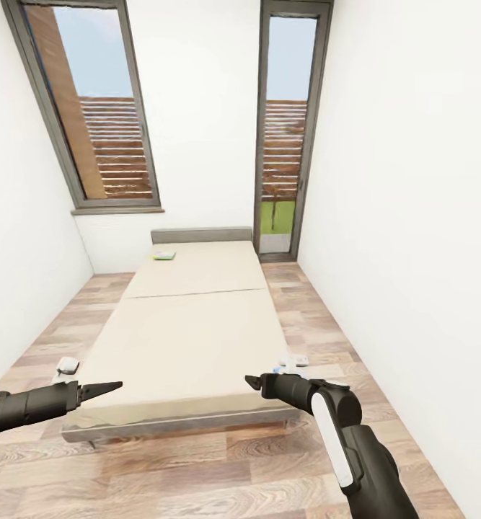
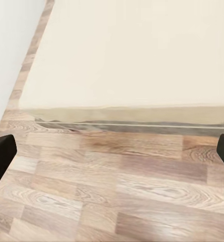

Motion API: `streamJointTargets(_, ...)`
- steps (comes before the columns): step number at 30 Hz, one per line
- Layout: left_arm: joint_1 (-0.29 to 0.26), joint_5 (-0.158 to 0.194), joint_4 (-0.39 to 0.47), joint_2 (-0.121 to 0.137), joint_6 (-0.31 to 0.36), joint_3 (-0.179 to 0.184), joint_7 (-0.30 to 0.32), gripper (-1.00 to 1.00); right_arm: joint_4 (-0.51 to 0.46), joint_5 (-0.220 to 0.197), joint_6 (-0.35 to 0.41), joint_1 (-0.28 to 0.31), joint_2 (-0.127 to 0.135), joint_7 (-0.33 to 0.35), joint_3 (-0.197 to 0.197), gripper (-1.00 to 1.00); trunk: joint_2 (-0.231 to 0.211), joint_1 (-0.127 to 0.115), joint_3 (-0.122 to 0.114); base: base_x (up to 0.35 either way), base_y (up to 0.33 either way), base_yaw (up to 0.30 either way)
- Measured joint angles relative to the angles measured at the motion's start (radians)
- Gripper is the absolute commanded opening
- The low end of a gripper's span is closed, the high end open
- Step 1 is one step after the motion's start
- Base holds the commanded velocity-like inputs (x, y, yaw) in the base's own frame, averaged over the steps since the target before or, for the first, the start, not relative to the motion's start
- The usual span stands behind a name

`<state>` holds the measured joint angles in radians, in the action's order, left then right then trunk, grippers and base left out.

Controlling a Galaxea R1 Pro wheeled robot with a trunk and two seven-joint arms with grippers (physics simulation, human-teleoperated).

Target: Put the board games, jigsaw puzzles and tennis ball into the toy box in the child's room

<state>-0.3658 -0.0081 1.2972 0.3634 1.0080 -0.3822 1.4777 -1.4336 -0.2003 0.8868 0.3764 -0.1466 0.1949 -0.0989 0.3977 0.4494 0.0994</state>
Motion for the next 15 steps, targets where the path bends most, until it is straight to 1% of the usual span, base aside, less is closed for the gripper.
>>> streamJointTargets(4,0.0,0.0,0.0,-0.001,0.0,0.0,0.0,1.0,-0.001,0.0,0.0,0.0,0.0,0.0,0.0,1.0,0.0,0.0,0.0,0.0,-0.228,-0.003)
streamJointTargets(8,0.0,0.0,0.0,-0.001,-0.001,0.0,0.0,1.0,-0.001,0.0,0.0,0.0,0.001,0.0,0.0,1.0,0.0,0.0,0.0,0.0,-0.151,-0.001)
streamJointTargets(15,0.0,0.0,0.0,-0.002,-0.001,0.0,0.0,1.0,-0.001,0.0,0.0,0.0,0.001,0.0,0.0,1.0,0.0,0.0,0.0,0.0,-0.236,0.0)
